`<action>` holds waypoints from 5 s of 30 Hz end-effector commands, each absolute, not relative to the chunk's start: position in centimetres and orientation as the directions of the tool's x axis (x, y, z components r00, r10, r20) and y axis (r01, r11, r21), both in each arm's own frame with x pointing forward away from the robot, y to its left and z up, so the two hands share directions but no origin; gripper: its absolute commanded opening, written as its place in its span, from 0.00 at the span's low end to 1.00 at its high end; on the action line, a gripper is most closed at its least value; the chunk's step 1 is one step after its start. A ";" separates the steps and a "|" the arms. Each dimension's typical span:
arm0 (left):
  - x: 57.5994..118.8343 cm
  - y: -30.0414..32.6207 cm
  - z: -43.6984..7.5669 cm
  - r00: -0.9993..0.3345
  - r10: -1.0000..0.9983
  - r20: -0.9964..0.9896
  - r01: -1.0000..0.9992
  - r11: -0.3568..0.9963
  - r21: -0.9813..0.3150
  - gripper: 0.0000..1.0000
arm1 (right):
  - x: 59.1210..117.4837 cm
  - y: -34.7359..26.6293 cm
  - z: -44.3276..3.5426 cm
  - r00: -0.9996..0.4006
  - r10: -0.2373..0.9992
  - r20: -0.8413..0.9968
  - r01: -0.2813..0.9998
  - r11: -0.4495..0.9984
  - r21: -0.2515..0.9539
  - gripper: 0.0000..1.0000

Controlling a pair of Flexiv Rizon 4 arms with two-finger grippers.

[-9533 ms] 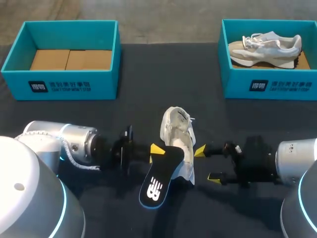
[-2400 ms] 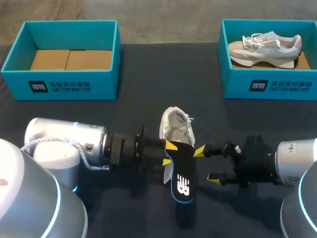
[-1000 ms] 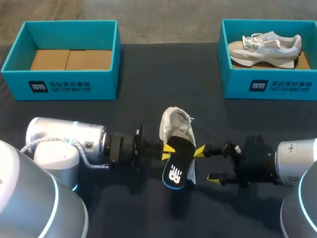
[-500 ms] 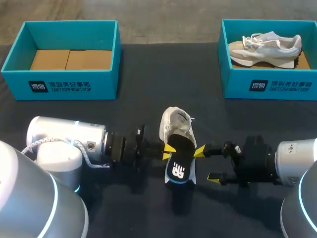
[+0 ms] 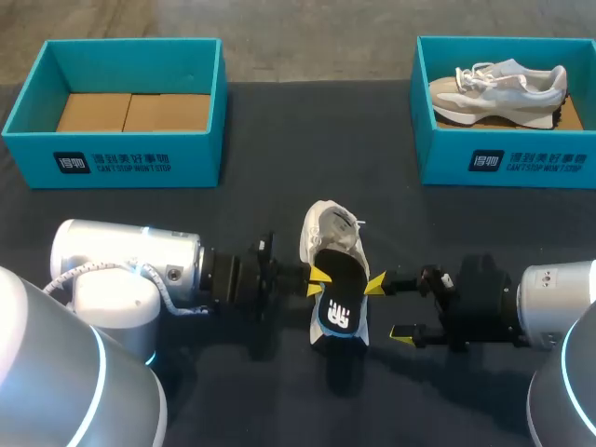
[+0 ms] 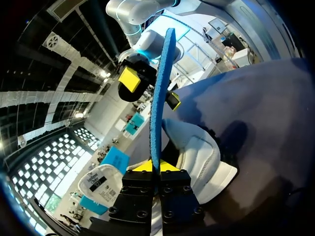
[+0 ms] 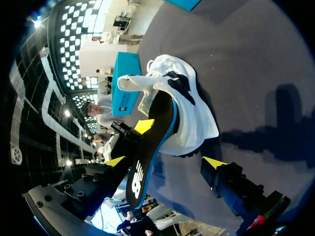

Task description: Take the shoe out of the shoebox, open the shoe tongue, remove and reinsert the insole, then place the shoe into the shoebox

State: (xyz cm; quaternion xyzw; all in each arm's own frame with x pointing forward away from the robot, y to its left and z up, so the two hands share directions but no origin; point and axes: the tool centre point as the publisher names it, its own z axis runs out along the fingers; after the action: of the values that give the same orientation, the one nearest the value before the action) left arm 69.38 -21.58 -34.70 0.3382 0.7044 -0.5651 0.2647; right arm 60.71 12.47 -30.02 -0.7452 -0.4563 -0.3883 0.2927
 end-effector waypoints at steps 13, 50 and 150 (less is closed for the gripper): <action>69.9 -21.7 -34.6 -0.638 0.181 -0.748 0.770 0.160 -0.618 0.00 | 60.7 12.7 -29.9 0.286 0.459 0.841 0.906 -0.415 -0.082 1.00; 67.7 -23.6 -33.2 -0.629 0.210 -0.749 0.774 0.070 -0.630 0.18 | 60.7 12.7 -29.9 0.286 0.459 0.841 0.906 -0.415 -0.082 1.00; 67.8 -23.3 -34.3 -0.628 0.088 -0.774 0.779 0.063 -0.624 0.00 | 60.7 12.7 -29.9 0.286 0.459 0.841 0.906 -0.415 -0.082 1.00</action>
State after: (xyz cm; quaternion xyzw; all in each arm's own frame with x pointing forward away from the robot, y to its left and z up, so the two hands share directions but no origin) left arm 67.36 -23.10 -34.01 0.3222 0.6726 -0.6016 0.2860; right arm 60.71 12.47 -30.02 -0.7452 -0.4563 -0.3883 0.2927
